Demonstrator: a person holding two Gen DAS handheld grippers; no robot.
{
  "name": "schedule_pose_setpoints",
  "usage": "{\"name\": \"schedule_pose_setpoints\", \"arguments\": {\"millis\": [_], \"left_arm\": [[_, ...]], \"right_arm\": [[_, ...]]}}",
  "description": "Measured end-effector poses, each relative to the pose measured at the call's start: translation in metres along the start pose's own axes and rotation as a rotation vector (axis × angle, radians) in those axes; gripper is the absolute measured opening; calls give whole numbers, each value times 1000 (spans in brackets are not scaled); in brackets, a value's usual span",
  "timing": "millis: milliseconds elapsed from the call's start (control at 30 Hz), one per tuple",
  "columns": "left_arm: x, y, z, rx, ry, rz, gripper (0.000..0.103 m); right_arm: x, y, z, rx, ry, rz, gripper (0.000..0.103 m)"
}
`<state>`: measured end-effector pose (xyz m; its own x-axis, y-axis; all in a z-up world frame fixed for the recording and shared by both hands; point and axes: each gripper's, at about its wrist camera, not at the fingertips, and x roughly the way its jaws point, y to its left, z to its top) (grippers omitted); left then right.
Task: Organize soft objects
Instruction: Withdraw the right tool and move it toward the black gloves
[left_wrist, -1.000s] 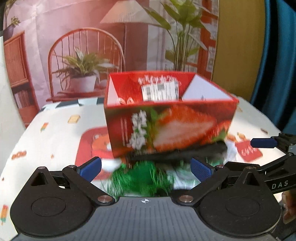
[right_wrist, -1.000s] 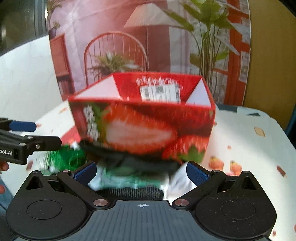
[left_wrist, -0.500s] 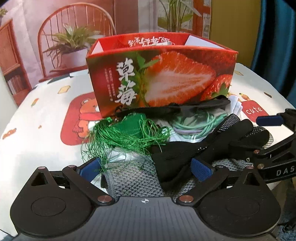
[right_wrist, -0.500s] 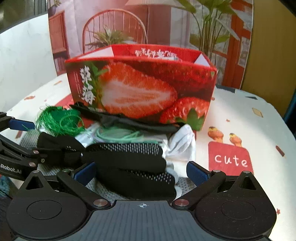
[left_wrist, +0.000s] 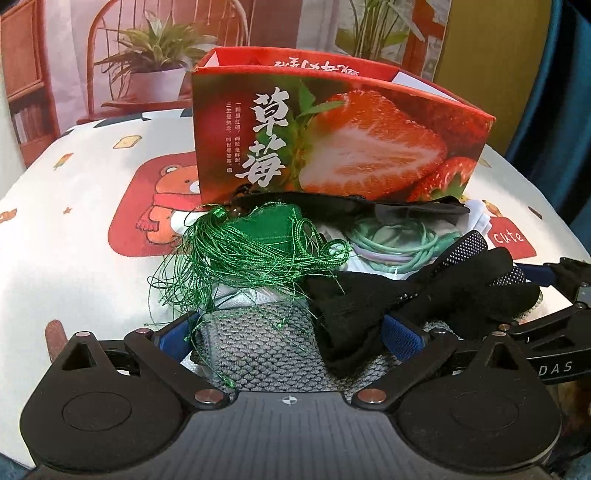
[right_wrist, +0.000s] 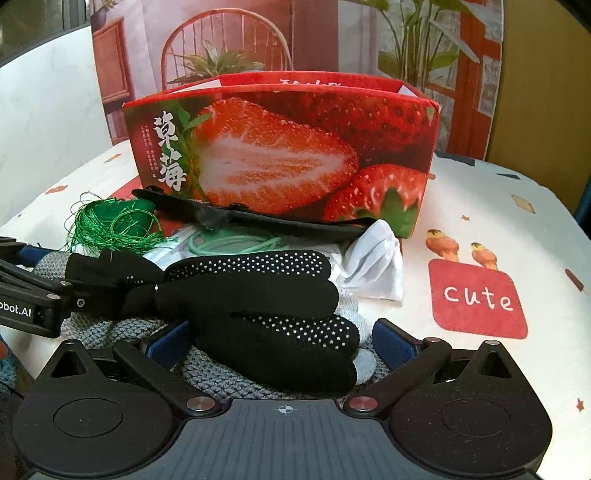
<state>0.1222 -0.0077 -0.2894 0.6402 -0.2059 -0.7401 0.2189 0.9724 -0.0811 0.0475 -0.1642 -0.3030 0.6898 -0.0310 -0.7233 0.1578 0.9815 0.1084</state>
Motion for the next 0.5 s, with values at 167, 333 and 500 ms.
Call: {"name": "schedule_pose_setpoints", "arguments": {"millis": [167, 333, 500], "left_arm": [[0, 2, -2, -22, -10, -6, 103], [-1, 1, -5, -30, -27, 1, 103], [0, 1, -5, -33, -24, -1, 103]], "right_arm": [[2, -1, -1, 13, 2, 3, 103], [2, -2, -3, 25, 1, 8, 103], [1, 0, -2, 13, -4, 3, 103]]}}
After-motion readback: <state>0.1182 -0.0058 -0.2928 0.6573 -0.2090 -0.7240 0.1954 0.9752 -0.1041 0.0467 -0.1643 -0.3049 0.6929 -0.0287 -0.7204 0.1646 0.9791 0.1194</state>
